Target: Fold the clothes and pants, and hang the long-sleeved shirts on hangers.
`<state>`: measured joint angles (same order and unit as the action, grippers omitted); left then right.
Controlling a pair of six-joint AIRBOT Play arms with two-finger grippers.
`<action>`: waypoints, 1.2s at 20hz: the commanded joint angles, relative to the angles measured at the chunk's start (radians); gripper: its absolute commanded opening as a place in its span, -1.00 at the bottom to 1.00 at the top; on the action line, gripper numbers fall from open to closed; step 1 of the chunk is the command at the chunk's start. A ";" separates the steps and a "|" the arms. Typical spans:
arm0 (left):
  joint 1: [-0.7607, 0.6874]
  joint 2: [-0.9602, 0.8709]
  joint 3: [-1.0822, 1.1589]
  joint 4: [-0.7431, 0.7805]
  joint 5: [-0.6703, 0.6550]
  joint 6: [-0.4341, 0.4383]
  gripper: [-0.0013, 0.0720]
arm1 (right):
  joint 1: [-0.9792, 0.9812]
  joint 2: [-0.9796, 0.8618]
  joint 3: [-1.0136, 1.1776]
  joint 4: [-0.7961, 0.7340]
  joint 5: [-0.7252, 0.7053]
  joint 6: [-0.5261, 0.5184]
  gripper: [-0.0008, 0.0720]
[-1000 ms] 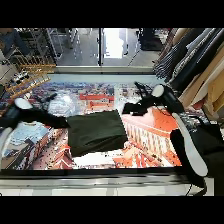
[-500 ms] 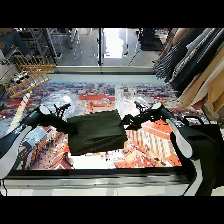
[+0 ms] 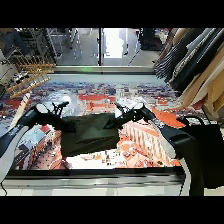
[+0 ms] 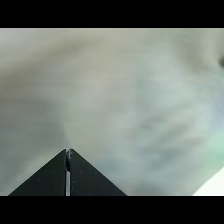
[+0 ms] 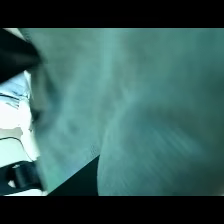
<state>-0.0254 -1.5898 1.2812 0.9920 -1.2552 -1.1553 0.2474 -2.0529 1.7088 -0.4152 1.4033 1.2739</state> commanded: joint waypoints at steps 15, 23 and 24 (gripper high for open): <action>0.189 0.544 -0.002 0.093 -0.261 0.018 -0.92 | -1.304 0.896 -0.257 -0.653 0.231 0.225 -0.92; 0.189 0.509 -0.002 0.093 -0.247 0.018 -0.92 | -1.683 1.075 -0.907 -0.877 0.042 0.143 0.14; 0.189 0.504 -0.002 0.093 -0.248 0.018 -0.92 | -1.682 1.068 -0.892 -0.904 0.034 0.141 1.00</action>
<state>0.1627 -1.0733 1.2797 1.0847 -1.5070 -1.1374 -1.3632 -0.9997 0.9237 -1.2263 1.4769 1.4292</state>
